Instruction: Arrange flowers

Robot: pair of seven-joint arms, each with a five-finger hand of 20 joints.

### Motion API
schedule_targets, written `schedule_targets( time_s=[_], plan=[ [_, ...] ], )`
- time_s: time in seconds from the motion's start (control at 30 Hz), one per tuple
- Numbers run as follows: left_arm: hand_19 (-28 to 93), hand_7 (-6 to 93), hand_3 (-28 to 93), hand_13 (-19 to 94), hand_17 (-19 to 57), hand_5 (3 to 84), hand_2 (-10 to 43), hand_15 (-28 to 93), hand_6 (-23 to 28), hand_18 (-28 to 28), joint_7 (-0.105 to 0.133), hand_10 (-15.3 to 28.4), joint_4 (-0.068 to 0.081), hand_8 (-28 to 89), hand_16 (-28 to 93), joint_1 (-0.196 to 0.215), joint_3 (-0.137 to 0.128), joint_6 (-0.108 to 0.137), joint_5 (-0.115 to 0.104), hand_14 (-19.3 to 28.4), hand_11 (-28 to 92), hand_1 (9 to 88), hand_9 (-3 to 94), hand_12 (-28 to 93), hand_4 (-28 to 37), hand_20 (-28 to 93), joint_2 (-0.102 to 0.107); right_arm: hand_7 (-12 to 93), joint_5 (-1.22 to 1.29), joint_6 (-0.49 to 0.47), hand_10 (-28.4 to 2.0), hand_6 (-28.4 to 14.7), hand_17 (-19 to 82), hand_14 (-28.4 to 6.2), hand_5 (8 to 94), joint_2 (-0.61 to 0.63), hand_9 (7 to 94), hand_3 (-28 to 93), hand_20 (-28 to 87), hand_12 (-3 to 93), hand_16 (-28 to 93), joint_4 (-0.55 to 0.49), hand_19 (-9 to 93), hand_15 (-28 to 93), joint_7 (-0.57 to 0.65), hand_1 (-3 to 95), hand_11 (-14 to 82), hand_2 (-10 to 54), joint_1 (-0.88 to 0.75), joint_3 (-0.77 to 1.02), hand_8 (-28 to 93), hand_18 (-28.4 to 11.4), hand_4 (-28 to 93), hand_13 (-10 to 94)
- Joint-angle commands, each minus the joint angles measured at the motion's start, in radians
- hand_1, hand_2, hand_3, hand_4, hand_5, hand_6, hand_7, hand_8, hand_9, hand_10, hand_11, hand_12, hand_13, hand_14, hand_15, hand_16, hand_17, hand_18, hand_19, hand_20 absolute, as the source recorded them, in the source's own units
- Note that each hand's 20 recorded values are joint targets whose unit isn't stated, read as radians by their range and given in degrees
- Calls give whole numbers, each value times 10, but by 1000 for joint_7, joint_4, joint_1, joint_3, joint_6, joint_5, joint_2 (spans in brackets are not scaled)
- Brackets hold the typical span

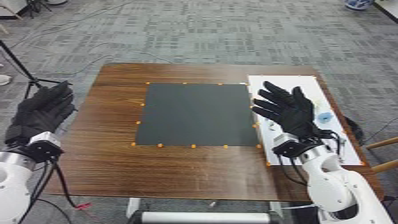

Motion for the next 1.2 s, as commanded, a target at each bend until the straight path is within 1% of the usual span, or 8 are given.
schedule_targets(
  time_s=[0.03, 0.53, 0.8, 0.9, 0.97, 1.03, 1.13, 1.2],
  plan=[
    [86, 51, 662, 180, -8, 372, 90, 68, 62, 81, -2, 112, -21, -58, 20, 8, -14, 4, 16, 106, 65, 289, 298, 145, -248, 111, -24, 92, 0, 0, -135, -33, 94, -160, 421, -4, 410, 707, 139, 91, 75, -5, 252, 186, -4, 54, 52, 154, -6, 2, -94, -191, -244, 276],
    [90, 53, 666, 182, -9, 375, 96, 75, 63, 85, 6, 113, -49, -58, 19, 46, -58, 2, 11, 110, 68, 285, 301, 145, -252, 110, -40, 93, -1, -8, -131, -30, 97, -165, 429, 2, 418, 708, 140, 92, 79, -23, 252, 191, -12, 57, 55, 152, -20, 19, -94, -192, -242, 293],
    [94, 53, 667, 184, -10, 377, 97, 80, 64, 87, 37, 114, -80, -58, 18, 80, -94, 17, 4, 112, 68, 284, 302, 145, -254, 111, -40, 101, -76, 7, -131, -29, 98, -168, 434, 25, 428, 722, 140, 93, 86, -73, 257, 205, -28, 84, 60, 116, -56, 45, -97, -194, -236, 312],
    [95, 52, 666, 185, -10, 378, 99, 82, 64, 88, 48, 114, -98, -58, 17, 102, -115, 20, 5, 113, 68, 284, 303, 145, -254, 111, -47, 105, -224, 87, -132, -30, 98, -171, 436, 40, 428, 726, 141, 94, 90, -123, 259, 216, -40, 97, 62, 98, -96, 48, -98, -194, -235, 317],
    [98, 53, 666, 186, -11, 379, 100, 85, 65, 89, 53, 114, -110, -58, 18, 122, -134, 19, 5, 114, 69, 285, 304, 145, -255, 111, -56, 113, -444, 340, -141, -33, 107, -172, 449, 88, 436, 728, 147, 97, 101, -153, 273, 247, -56, 109, 73, 84, -103, -35, -101, -196, -235, 340],
    [99, 54, 666, 187, -11, 380, 102, 86, 65, 90, 56, 114, -115, -58, 17, 131, -142, 24, 1, 115, 70, 285, 305, 145, -255, 111, -62, 138, -661, 432, -169, -42, 130, -161, 496, 112, 497, 741, 162, 117, 130, -171, 315, 351, -8, 128, 113, 51, -106, -64, -111, -198, -237, 399],
    [106, 55, 667, 196, -15, 381, 103, 97, 66, 95, 80, 115, -124, -58, 21, 154, -147, 34, -36, 120, 76, 283, 308, 147, -254, 113, -69, 178, -903, 446, -179, -44, 149, -152, 545, 145, 549, 729, 185, 168, 158, -201, 380, 475, 95, 185, 179, -10, -110, -82, -123, -196, -229, 417],
    [111, 55, 667, 199, -17, 381, 104, 108, 65, 98, 79, 116, -130, -58, 24, 167, -156, 37, -31, 122, 78, 283, 308, 147, -255, 115, -74, 191, -1077, 486, -179, -45, 156, -152, 557, 174, 553, 725, 197, 187, 172, -207, 416, 517, 143, 210, 212, -46, -111, -115, -127, -196, -231, 415]
  ],
)
